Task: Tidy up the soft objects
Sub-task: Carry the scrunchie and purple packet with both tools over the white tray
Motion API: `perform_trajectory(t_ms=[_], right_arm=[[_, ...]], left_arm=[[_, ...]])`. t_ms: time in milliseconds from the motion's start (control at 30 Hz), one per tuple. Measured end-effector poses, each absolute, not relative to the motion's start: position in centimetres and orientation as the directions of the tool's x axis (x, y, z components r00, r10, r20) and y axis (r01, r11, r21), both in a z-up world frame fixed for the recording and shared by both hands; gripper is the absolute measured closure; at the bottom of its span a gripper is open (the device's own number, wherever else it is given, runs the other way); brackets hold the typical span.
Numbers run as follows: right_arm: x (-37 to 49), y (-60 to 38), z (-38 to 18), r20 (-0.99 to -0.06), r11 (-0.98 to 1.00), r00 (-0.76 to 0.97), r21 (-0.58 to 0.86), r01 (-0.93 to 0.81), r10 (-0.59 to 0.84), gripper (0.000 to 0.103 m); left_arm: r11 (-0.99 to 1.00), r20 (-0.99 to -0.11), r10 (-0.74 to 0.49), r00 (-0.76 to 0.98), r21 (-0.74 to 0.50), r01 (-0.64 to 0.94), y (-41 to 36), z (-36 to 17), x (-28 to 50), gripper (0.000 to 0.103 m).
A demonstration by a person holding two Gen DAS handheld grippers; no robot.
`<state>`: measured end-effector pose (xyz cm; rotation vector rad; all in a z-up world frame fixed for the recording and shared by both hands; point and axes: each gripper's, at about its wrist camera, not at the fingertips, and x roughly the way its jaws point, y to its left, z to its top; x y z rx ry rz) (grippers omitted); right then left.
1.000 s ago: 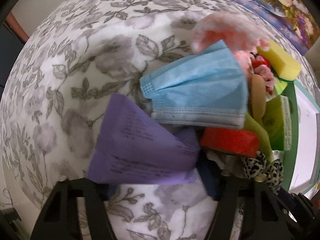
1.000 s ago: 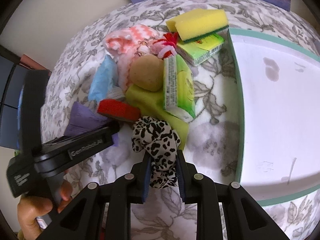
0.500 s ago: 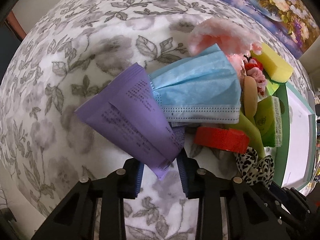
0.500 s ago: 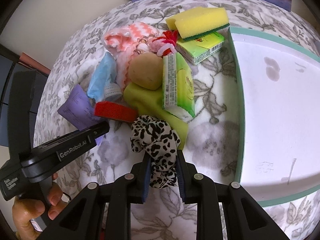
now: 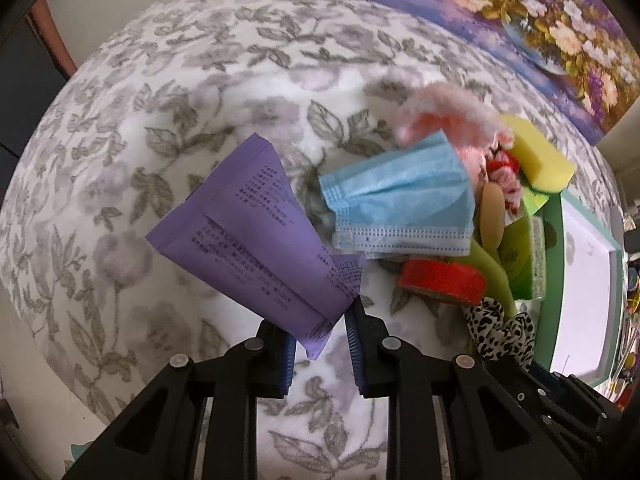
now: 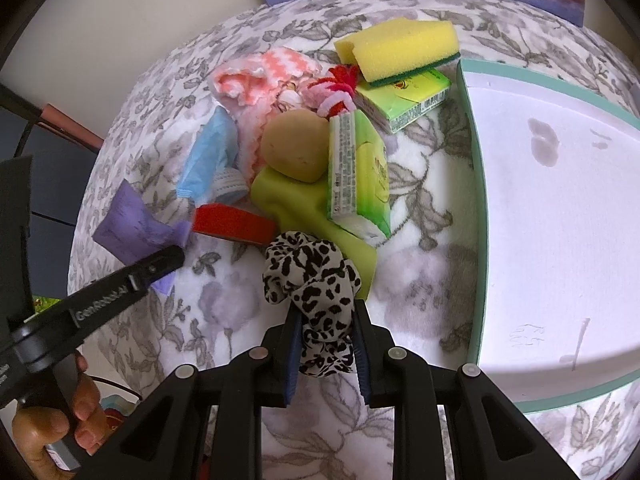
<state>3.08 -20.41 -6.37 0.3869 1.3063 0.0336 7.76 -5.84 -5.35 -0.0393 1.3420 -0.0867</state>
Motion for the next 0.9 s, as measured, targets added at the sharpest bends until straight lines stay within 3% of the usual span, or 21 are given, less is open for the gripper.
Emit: perform_trajectory(t_ms=[500,700,900], right_arm=[[2.0,-23.2,-0.9,-0.861,0.902,0.428,0.386,0.195,0.276,0.079],[1.9,-25.8,0.5,-0.856,0.897,0.474,0.357,0.259,0.204,0.079],[1.8,-29.9,0.9,-0.879,0.887,0.475,0.248,0.39,0.037,0.079]], left_arm=[[0.995,-0.937,-0.093,0.337,-0.073,0.07,-5.7,0.2,7.3,0.079],[0.988,-0.93,-0.106,0.351,-0.057,0.147,-8.7,2.2,7.5,0.079],[0.967,-0.926,-0.125,0.355,-0.033,0.253,-14.0,3.6,8.0,0.079]])
